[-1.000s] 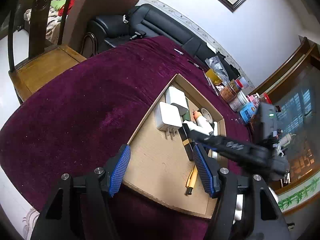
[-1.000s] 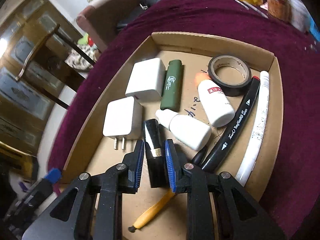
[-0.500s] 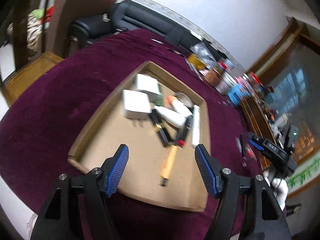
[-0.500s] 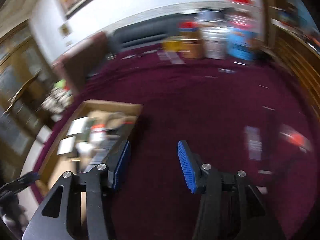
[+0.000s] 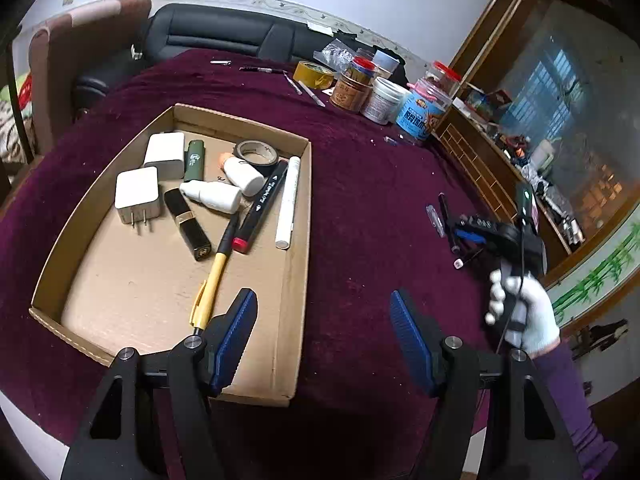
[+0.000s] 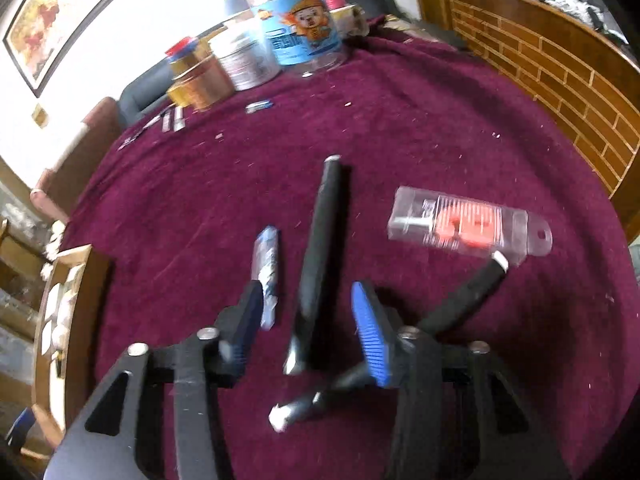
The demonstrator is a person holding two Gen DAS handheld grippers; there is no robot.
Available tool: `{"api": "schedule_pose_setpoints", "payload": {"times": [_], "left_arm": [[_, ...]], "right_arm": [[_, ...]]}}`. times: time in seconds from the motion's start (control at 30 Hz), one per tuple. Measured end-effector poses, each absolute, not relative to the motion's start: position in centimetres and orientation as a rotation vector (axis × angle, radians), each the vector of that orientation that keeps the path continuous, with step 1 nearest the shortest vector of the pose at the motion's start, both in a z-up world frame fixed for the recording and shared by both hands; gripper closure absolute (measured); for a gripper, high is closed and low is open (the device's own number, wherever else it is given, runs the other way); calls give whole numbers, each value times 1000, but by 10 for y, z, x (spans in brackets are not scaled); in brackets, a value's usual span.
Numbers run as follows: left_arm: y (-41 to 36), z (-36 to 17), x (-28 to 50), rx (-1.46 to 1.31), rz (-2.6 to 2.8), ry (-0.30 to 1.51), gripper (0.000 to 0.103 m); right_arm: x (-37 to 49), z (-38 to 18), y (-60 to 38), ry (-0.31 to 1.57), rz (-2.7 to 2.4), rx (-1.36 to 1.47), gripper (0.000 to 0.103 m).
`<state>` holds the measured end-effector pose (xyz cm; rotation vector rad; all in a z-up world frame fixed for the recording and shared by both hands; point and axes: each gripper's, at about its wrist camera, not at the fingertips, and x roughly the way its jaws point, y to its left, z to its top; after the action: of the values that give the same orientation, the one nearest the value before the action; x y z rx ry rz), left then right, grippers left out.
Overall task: Organize rigid objects
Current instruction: 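Grasp the black marker with the right tool while the left tool moves toward the clear pen, then grasp the clear ballpoint pen with the left tool while the right tool lifts the black marker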
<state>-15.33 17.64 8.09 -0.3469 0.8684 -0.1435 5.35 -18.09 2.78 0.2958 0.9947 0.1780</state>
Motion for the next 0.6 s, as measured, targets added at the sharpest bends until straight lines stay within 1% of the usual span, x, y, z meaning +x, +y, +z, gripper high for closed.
{"api": "schedule_pose_setpoints", "payload": {"times": [0.13, 0.17, 0.23, 0.33, 0.47, 0.53, 0.6], "left_arm": [[163, 77, -147, -335, -140, 898, 40], [158, 75, -147, -329, -145, 904, 40], [150, 75, -146, -310, -158, 912, 40], [139, 77, -143, -280, -179, 913, 40], [127, 78, -134, -247, -187, 923, 40], [118, 75, -127, -246, -204, 940, 40], [108, 73, -120, -244, -224, 961, 40]], "right_arm": [[69, 23, -179, 984, 159, 260, 71], [71, 22, -178, 985, 155, 251, 74], [72, 21, -173, 1008, 186, 245, 90], [55, 22, -168, 1027, 248, 265, 91], [18, 17, -165, 1088, 423, 370, 91], [10, 16, -167, 1094, 462, 387, 90], [8, 19, -173, 1062, 484, 405, 89]]}}
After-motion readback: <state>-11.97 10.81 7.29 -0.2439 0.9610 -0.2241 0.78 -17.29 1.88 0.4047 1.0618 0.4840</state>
